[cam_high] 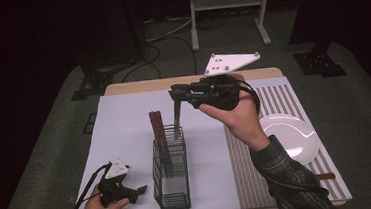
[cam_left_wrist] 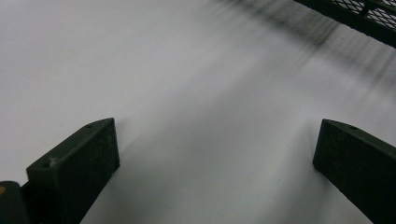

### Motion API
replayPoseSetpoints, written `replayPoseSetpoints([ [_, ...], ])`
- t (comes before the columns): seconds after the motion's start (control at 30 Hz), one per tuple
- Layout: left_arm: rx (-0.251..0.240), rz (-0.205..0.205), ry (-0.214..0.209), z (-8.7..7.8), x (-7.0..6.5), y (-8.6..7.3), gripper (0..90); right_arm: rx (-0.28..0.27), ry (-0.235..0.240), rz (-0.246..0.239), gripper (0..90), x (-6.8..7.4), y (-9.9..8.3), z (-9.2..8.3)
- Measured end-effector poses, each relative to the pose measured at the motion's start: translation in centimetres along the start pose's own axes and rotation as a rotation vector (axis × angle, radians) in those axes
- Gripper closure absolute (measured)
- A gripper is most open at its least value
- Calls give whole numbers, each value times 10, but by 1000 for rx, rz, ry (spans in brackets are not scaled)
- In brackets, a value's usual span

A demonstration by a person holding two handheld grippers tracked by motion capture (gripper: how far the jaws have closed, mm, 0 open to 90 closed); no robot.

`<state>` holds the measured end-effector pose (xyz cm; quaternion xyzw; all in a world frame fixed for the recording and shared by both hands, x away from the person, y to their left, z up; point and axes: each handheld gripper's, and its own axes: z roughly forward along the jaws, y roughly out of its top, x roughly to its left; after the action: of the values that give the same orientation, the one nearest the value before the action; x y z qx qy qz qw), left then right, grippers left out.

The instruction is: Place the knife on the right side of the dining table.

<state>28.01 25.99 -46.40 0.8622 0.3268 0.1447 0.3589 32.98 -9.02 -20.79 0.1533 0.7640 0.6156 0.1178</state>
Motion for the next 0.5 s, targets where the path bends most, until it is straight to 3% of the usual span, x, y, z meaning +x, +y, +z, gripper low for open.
replayPoseSetpoints([
  [0.5,1,-1,-1,0,0,0,0,-36,-81,8,786,-16,3,-24],
])
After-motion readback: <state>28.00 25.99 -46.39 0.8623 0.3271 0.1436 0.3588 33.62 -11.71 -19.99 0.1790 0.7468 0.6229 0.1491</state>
